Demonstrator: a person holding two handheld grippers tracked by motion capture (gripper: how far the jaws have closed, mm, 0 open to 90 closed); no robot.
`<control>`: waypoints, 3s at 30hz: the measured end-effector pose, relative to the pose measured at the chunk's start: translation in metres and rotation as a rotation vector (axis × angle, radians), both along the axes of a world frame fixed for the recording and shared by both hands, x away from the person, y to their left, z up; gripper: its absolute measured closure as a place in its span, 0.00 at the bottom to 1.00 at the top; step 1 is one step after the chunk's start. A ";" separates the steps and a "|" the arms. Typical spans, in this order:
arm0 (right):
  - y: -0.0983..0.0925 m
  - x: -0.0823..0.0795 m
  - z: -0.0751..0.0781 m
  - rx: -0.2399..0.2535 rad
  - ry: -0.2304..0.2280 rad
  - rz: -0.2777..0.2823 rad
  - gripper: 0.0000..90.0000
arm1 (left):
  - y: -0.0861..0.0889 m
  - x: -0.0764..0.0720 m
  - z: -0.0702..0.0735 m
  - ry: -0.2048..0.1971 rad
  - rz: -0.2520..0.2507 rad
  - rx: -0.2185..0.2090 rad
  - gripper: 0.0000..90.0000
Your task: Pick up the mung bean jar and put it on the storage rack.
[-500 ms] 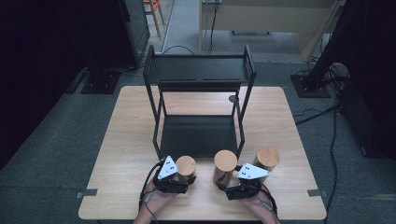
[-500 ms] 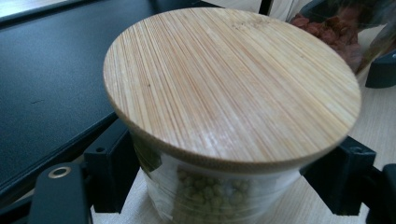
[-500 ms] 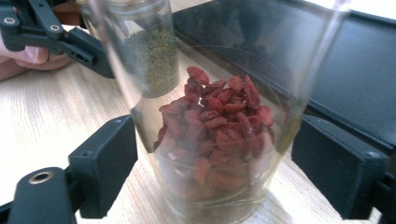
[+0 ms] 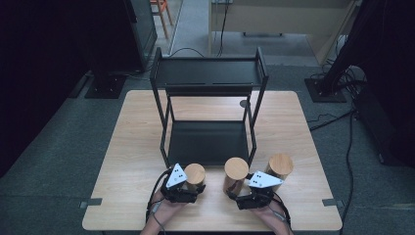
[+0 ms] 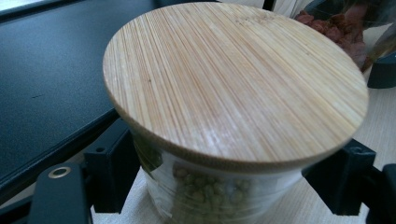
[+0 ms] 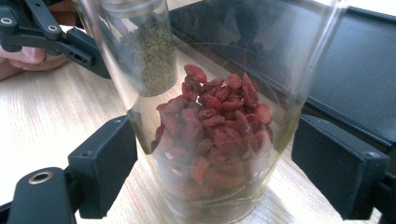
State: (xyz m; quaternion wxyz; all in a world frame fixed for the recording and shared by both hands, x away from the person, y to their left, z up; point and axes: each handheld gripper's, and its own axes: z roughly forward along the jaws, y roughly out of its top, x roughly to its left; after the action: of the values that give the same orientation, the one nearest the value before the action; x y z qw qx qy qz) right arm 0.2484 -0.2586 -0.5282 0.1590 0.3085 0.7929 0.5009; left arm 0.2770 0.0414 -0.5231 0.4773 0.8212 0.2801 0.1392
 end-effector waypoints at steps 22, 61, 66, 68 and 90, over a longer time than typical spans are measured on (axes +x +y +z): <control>0.001 0.001 0.000 -0.012 0.018 -0.006 0.16 | -0.003 -0.002 0.000 -0.018 0.028 0.022 0.28; 0.001 0.002 0.000 -0.007 0.025 -0.017 0.17 | -0.007 -0.007 0.005 -0.013 0.007 0.026 0.29; 0.001 0.002 0.000 -0.008 0.024 -0.017 0.17 | -0.006 -0.008 0.009 -0.022 0.008 0.015 0.29; 0.001 0.002 0.000 -0.009 0.024 -0.018 0.17 | -0.005 -0.008 0.011 -0.023 0.010 0.014 0.29; 0.002 0.001 0.000 -0.015 0.023 -0.022 0.17 | 0.003 0.004 0.023 -0.003 0.028 0.031 0.29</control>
State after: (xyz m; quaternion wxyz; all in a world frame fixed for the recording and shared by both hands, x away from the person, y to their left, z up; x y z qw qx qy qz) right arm 0.2495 -0.2567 -0.5281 0.1579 0.3217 0.7950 0.4895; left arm 0.2806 0.0442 -0.4997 0.4629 0.8244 0.2885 0.1511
